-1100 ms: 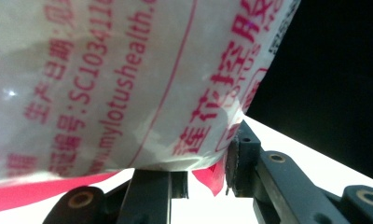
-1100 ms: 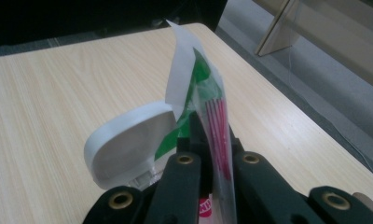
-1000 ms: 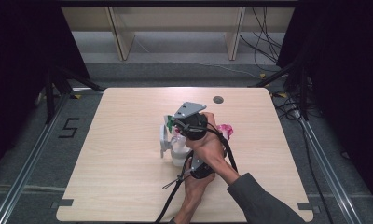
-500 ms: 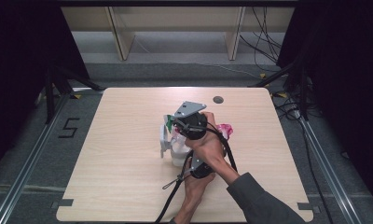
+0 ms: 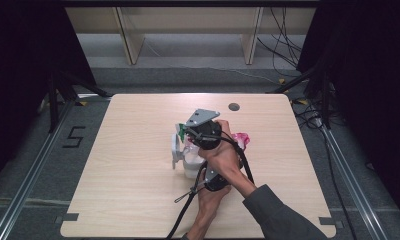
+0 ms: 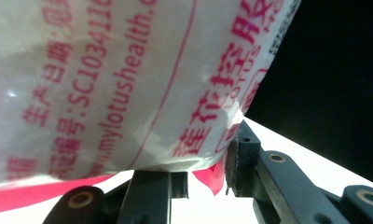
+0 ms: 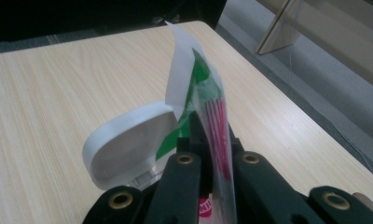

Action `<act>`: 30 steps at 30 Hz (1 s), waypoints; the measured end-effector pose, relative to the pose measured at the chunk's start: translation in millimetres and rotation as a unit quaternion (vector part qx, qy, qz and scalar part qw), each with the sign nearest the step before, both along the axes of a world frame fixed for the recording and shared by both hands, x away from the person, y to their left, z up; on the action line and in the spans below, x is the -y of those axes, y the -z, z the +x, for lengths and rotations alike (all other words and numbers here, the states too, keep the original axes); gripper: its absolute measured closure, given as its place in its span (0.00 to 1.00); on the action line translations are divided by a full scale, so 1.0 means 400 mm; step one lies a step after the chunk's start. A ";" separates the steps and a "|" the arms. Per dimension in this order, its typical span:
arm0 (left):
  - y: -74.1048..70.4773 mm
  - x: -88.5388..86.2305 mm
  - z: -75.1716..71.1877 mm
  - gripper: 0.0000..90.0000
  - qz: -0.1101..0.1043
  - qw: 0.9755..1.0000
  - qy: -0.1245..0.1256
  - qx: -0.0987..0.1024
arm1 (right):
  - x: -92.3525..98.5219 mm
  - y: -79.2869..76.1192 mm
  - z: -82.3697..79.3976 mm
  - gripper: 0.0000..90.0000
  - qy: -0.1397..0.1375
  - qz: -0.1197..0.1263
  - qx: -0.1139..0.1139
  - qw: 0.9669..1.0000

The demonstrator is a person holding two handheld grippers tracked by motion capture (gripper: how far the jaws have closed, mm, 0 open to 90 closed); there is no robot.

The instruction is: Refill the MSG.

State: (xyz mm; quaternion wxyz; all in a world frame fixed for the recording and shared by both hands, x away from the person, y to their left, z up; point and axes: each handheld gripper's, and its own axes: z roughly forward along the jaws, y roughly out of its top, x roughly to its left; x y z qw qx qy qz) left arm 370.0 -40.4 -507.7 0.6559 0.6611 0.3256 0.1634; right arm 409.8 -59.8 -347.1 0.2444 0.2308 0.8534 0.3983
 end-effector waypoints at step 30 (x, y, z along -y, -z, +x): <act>-0.002 -0.002 0.007 0.81 -0.003 1.000 0.004 -0.006 | -0.004 -0.002 0.007 1.00 0.002 0.003 -0.008 1.000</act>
